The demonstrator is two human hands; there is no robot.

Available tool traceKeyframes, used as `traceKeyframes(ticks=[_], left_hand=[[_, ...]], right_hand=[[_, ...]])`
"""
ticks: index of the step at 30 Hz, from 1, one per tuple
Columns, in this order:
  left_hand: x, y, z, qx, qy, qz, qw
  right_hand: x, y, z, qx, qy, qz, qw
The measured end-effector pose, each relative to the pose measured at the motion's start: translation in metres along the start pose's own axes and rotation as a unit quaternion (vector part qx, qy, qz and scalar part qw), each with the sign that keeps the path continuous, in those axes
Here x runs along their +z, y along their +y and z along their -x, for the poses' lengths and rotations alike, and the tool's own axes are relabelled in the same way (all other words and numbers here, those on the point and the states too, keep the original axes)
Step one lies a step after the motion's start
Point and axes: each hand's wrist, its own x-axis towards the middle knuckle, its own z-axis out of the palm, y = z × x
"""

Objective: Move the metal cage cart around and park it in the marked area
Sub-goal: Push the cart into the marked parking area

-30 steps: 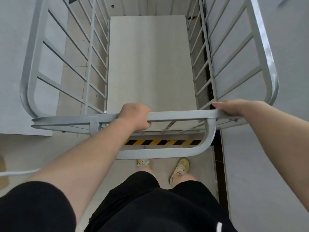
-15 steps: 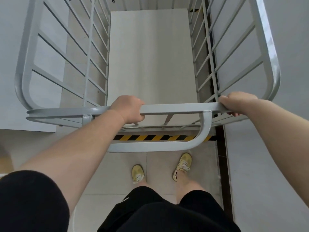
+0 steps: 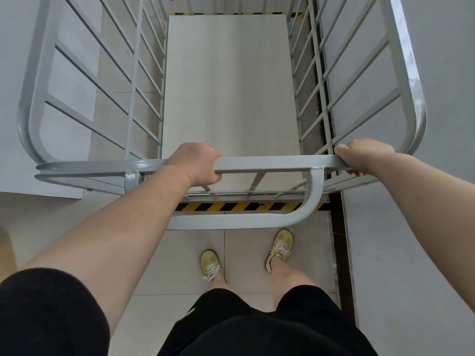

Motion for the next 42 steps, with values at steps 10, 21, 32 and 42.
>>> traceKeyframes(ticks=[10,21,32,42], left_hand=[[-0.005,0.004,-0.003,-0.006,0.003,-0.001,1.0],[-0.004,-0.001,0.001,-0.004,0.036,0.045,0.998],[-0.005,-0.045,0.044,-0.016,0.105,0.128,0.986],[-0.008,-0.056,0.047,-0.02,0.106,0.046,0.993]], right_hand=[[-0.003,0.004,-0.011,0.007,0.0,0.014,1.0],[-0.013,-0.007,-0.002,0.013,-0.003,0.04,0.999],[-0.012,-0.134,0.055,-0.267,0.044,0.041,0.962],[-0.003,-0.151,0.065,-0.203,0.043,0.06,0.976]])
